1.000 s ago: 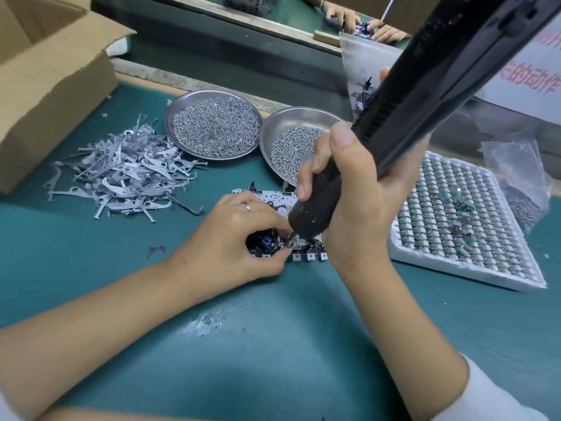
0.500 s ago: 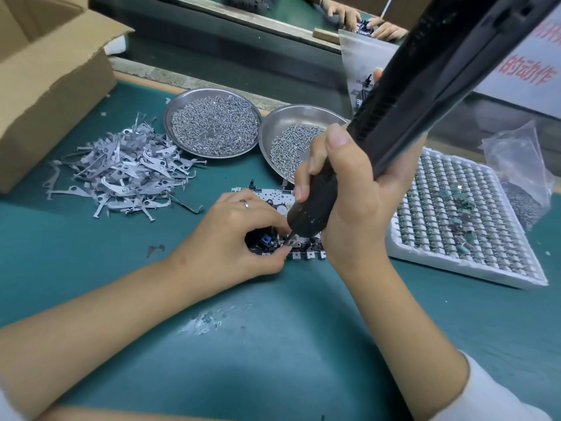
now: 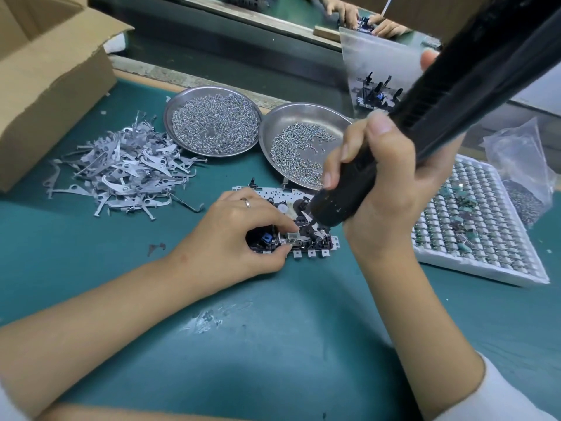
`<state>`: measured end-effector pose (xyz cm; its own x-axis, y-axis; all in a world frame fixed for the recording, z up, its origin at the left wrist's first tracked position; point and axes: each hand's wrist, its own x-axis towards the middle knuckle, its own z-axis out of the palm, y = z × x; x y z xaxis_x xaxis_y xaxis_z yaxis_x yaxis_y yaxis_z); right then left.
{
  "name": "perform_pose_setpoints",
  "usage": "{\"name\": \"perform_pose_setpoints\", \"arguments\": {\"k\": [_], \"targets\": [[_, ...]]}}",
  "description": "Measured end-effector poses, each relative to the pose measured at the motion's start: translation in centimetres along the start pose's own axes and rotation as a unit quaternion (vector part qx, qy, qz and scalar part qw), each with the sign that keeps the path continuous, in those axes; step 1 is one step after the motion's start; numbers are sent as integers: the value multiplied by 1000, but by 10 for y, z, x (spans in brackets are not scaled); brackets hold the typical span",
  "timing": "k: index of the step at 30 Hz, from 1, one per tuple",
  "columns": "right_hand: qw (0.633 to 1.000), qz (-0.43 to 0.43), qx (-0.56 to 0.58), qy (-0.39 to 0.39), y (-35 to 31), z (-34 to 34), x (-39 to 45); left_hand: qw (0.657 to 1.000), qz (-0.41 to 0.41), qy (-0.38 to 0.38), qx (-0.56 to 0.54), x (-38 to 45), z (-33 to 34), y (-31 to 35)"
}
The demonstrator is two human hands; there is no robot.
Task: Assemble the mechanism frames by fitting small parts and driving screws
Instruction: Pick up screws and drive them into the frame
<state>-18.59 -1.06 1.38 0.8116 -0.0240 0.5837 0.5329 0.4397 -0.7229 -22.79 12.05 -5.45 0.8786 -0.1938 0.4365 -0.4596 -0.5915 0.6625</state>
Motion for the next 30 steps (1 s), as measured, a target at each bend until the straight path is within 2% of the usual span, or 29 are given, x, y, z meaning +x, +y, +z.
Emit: {"name": "perform_pose_setpoints", "arguments": {"k": [7, 16, 19, 21, 23, 25, 27, 30], "targets": [[997, 69, -35, -1, 12, -3, -2, 1000, 1, 5, 18, 0, 0, 3], [997, 67, -46, 4, 5, -5, -1, 1000, 1, 8, 23, 0, 0, 4], [995, 27, -95, -23, 2, -14, 1, 1000, 4, 4, 24, -1, 0, 4], [987, -32, -155, -23, 1, -27, -1, 1000, 6, 4, 20, -1, 0, 4], [964, -118, -236, 32, 5, -43, -8, 1000, 13, 5, 20, -1, 0, 4], [947, -155, -269, 81, 12, -54, -23, 999, 17, 8, 26, -1, 1, 3], [958, -114, -257, 51, 18, -56, -39, 999, 16, 15, 34, -1, 1, 3], [974, 56, -219, -30, 24, -49, -48, 999, 21, 17, 34, 0, 2, 4]]}}
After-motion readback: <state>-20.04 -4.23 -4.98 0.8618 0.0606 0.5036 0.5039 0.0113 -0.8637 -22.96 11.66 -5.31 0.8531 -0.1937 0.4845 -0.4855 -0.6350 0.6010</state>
